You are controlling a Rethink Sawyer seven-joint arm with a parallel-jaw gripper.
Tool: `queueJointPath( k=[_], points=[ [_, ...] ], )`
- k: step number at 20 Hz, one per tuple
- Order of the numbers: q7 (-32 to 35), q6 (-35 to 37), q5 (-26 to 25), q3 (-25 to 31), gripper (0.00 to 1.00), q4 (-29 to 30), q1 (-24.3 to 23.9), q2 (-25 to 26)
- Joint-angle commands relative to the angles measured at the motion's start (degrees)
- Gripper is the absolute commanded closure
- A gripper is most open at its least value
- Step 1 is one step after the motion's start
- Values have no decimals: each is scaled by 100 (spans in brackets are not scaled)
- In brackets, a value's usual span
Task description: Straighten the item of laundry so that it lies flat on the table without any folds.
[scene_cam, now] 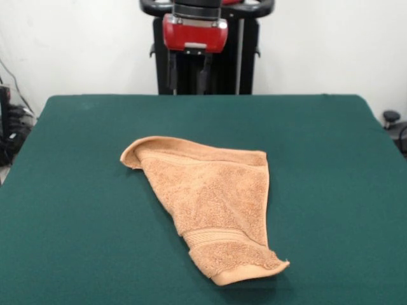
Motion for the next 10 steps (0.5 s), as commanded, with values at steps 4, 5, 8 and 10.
queueJointPath(
  k=[4,5,8,10],
  points=[
    [390,-574,-709,949,0,211,-515,319],
    [382,-522,-731,998,0,222,-572,287],
    [412,-452,-775,1074,0,237,-657,237],
    [452,-461,-810,1094,0,241,-679,257]
  ],
)
